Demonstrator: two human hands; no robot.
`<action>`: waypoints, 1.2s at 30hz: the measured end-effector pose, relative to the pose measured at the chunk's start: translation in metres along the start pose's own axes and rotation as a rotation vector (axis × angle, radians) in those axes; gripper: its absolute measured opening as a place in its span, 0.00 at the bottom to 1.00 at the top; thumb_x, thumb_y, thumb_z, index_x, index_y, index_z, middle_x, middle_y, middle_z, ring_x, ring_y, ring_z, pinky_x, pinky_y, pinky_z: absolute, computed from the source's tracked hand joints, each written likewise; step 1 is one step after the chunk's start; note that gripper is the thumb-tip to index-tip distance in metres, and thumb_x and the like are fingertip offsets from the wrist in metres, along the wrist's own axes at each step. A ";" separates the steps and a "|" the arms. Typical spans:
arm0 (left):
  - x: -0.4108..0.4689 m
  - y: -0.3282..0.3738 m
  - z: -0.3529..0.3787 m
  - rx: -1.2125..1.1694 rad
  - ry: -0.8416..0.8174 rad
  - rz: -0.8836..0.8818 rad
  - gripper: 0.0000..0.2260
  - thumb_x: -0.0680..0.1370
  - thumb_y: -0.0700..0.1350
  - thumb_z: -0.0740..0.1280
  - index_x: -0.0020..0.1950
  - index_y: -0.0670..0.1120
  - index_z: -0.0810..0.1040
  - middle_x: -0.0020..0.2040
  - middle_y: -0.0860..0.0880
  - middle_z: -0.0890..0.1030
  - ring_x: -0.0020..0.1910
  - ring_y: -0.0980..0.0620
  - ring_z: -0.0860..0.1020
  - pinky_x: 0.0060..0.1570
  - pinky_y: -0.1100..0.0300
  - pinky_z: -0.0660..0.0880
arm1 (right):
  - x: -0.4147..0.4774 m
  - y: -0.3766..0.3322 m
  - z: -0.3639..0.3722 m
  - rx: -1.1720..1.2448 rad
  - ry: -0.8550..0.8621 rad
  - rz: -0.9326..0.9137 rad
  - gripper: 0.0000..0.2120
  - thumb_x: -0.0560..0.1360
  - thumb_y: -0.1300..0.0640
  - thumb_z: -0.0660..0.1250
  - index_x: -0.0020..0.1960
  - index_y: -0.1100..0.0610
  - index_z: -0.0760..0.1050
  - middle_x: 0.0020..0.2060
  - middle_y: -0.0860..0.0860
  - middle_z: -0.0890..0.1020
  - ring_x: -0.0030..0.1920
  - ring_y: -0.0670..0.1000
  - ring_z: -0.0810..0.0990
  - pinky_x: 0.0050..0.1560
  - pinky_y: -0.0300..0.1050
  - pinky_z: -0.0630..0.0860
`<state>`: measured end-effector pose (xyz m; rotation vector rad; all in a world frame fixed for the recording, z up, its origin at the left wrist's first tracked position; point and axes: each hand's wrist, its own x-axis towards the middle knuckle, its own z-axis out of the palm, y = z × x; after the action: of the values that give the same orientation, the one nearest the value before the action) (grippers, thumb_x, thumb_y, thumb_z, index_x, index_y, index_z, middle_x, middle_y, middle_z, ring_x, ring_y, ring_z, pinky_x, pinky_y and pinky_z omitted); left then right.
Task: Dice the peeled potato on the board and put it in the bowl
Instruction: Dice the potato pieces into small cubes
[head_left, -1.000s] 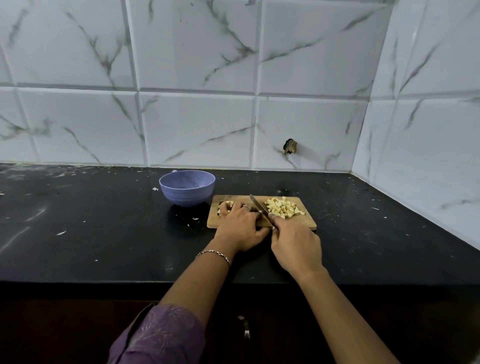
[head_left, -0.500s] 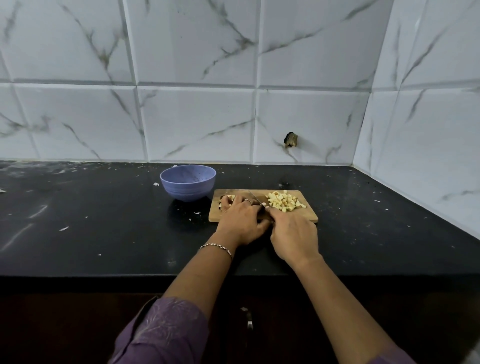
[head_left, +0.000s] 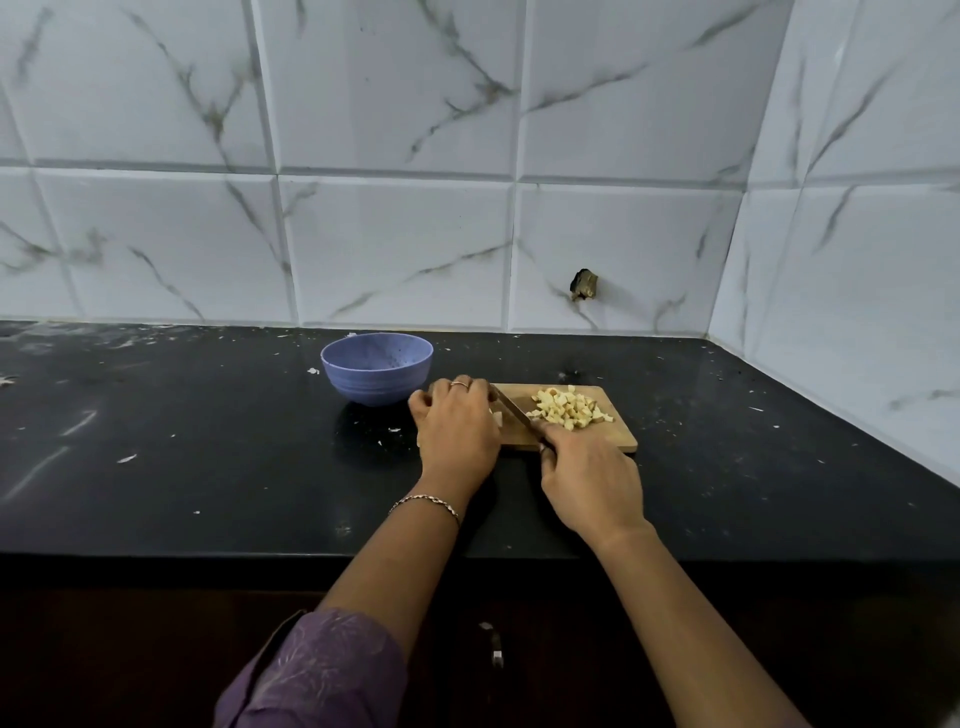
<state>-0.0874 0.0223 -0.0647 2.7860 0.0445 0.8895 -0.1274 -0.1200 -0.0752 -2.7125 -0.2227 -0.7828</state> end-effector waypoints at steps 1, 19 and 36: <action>0.001 -0.003 0.000 -0.026 0.013 -0.069 0.12 0.79 0.45 0.60 0.61 0.51 0.75 0.61 0.51 0.76 0.62 0.48 0.70 0.61 0.47 0.60 | 0.000 0.000 0.001 -0.014 0.000 0.006 0.18 0.82 0.51 0.59 0.70 0.41 0.72 0.45 0.46 0.83 0.45 0.49 0.81 0.38 0.43 0.71; 0.005 -0.005 0.010 0.128 -0.072 -0.152 0.18 0.78 0.61 0.60 0.54 0.50 0.81 0.59 0.47 0.75 0.60 0.46 0.68 0.58 0.46 0.60 | 0.001 0.001 -0.002 -0.033 0.025 0.074 0.18 0.83 0.51 0.59 0.72 0.41 0.70 0.36 0.44 0.73 0.36 0.45 0.70 0.32 0.41 0.64; 0.006 -0.006 0.007 -0.049 0.014 -0.161 0.09 0.82 0.50 0.60 0.59 0.52 0.76 0.58 0.52 0.78 0.60 0.48 0.72 0.58 0.46 0.60 | 0.002 -0.003 -0.006 0.054 -0.096 -0.070 0.19 0.82 0.50 0.60 0.72 0.41 0.69 0.53 0.43 0.83 0.51 0.45 0.80 0.48 0.41 0.76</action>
<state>-0.0785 0.0271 -0.0680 2.6861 0.2421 0.8588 -0.1294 -0.1193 -0.0689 -2.7063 -0.3573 -0.6562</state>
